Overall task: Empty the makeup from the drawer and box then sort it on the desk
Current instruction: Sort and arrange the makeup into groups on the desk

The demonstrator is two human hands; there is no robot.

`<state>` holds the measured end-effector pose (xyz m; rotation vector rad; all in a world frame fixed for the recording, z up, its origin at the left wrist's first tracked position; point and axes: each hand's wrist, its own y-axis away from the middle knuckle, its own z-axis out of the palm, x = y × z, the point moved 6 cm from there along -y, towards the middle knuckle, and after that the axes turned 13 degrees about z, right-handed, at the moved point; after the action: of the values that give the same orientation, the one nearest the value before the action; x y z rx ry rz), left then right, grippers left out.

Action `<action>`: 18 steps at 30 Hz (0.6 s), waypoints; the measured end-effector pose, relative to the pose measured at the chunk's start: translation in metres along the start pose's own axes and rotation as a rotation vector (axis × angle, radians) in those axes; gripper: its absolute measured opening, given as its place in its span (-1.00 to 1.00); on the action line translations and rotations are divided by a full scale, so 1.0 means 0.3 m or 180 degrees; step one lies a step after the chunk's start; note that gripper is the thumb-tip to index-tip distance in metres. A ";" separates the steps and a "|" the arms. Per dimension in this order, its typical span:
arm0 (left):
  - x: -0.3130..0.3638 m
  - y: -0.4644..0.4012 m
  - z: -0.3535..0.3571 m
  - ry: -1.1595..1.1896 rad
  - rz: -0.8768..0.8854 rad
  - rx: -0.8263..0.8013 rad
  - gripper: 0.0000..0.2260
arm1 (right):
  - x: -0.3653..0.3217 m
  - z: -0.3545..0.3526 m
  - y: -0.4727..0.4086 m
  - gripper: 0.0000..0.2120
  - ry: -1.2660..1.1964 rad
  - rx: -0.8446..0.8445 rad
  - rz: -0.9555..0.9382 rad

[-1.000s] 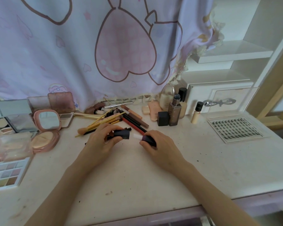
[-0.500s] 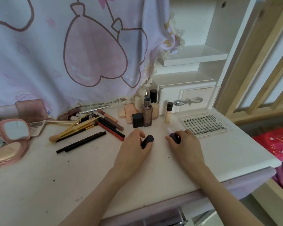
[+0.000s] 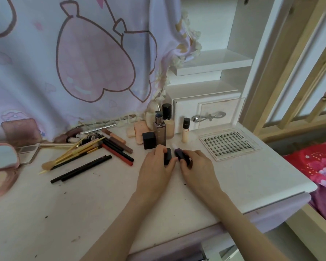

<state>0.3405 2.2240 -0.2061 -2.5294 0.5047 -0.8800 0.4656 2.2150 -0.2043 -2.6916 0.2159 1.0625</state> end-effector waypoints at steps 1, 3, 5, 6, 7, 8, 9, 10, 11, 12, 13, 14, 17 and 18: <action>-0.001 0.001 0.000 0.0021 0.0041 -0.0021 -0.82 | -0.006 0.010 -0.001 -0.71 -0.0010 -0.0076 -0.0050; -0.004 0.005 0.000 0.0025 0.0115 -0.0065 -0.85 | -0.018 0.024 0.000 -0.69 -0.0043 -0.0210 -0.0127; -0.009 0.012 -0.006 -0.0004 0.0166 -0.0055 -0.81 | -0.025 0.031 0.001 -0.69 -0.0079 -0.0277 -0.0192; -0.013 0.016 -0.013 -0.0027 0.0171 -0.0031 -0.79 | -0.025 0.034 0.001 -0.70 -0.0092 -0.0296 -0.0209; -0.019 0.020 -0.023 -0.0056 0.0164 -0.0002 -0.78 | -0.022 0.038 0.000 -0.70 -0.0088 -0.0322 -0.0217; -0.025 0.025 -0.032 -0.0091 0.0153 0.0019 -0.77 | -0.021 0.042 -0.001 -0.70 -0.0068 -0.0342 -0.0233; -0.030 0.030 -0.041 -0.0138 0.0164 0.0029 -0.76 | -0.019 0.047 -0.003 -0.70 -0.0035 -0.0360 -0.0253; -0.034 0.035 -0.048 -0.0196 0.0204 0.0034 -0.76 | -0.019 0.052 -0.004 -0.70 -0.0003 -0.0373 -0.0282; -0.037 0.038 -0.053 -0.0244 0.0253 0.0035 -0.76 | -0.021 0.057 -0.006 -0.70 0.0026 -0.0395 -0.0306; -0.040 0.040 -0.055 -0.0265 0.0287 0.0026 -0.76 | -0.024 0.062 -0.008 -0.70 0.0039 -0.0425 -0.0325; -0.043 0.040 -0.056 -0.0260 0.0305 0.0005 -0.76 | -0.028 0.067 -0.008 -0.70 0.0024 -0.0455 -0.0327; -0.046 0.040 -0.055 -0.0247 0.0328 -0.0020 -0.76 | -0.032 0.071 -0.009 -0.70 -0.0006 -0.0475 -0.0322; -0.047 0.045 -0.057 -0.0205 0.0376 -0.0050 -0.77 | -0.037 0.074 -0.004 -0.70 0.0001 -0.0484 -0.0357; -0.048 0.050 -0.062 -0.0211 0.0378 -0.0055 -0.78 | -0.039 0.076 0.000 -0.71 0.0008 -0.0514 -0.0403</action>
<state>0.3150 2.2131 -0.2074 -2.5058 0.6367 -0.7492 0.4421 2.2218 -0.2123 -2.8048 -0.0418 1.0811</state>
